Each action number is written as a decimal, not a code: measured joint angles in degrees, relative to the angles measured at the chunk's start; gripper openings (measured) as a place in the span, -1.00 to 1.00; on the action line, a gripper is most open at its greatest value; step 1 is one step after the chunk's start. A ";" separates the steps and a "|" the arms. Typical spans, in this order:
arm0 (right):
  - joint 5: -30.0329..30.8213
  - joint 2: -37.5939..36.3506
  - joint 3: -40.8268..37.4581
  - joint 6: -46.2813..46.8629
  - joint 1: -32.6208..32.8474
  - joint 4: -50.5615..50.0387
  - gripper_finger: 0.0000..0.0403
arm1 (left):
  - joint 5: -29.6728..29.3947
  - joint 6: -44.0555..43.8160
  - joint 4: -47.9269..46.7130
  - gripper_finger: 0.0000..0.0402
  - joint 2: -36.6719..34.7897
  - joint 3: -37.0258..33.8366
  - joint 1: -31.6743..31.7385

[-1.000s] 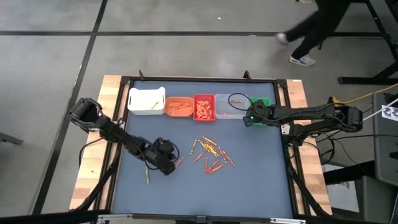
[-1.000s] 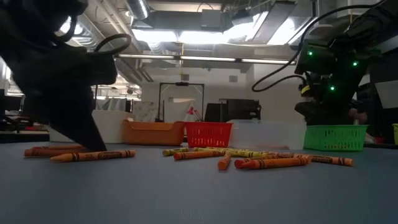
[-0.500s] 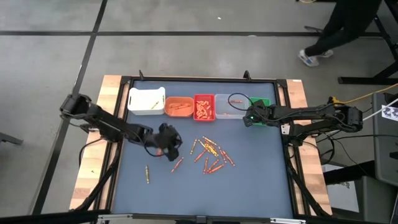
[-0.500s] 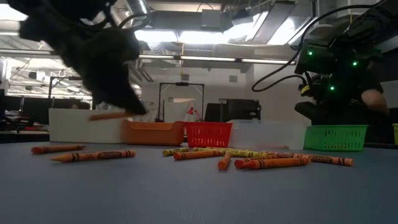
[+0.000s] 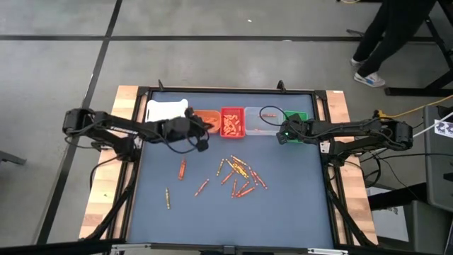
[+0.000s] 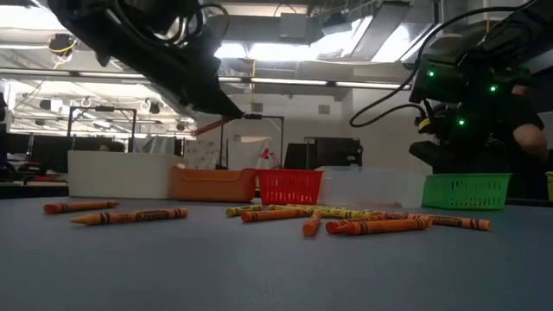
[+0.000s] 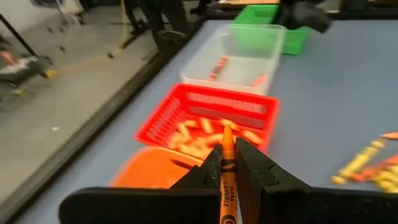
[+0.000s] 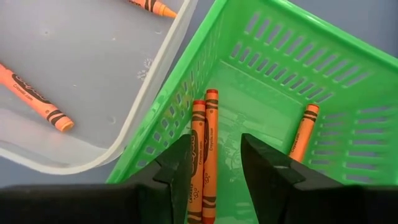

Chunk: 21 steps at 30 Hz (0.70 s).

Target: Sort crayons

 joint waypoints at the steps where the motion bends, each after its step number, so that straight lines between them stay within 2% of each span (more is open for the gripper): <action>1: 0.00 0.00 0.00 0.00 0.00 0.01 -0.32 | 0.63 1.28 0.58 -0.96 0.00 0.00 1.44; 12: 0.00 0.00 0.00 0.00 0.00 0.00 -0.32 | 7.20 4.71 0.73 -0.96 0.92 0.00 14.91; 21: -0.01 0.00 0.00 0.02 0.00 1.99 -0.32 | 10.89 4.68 0.84 -0.96 7.50 0.00 17.57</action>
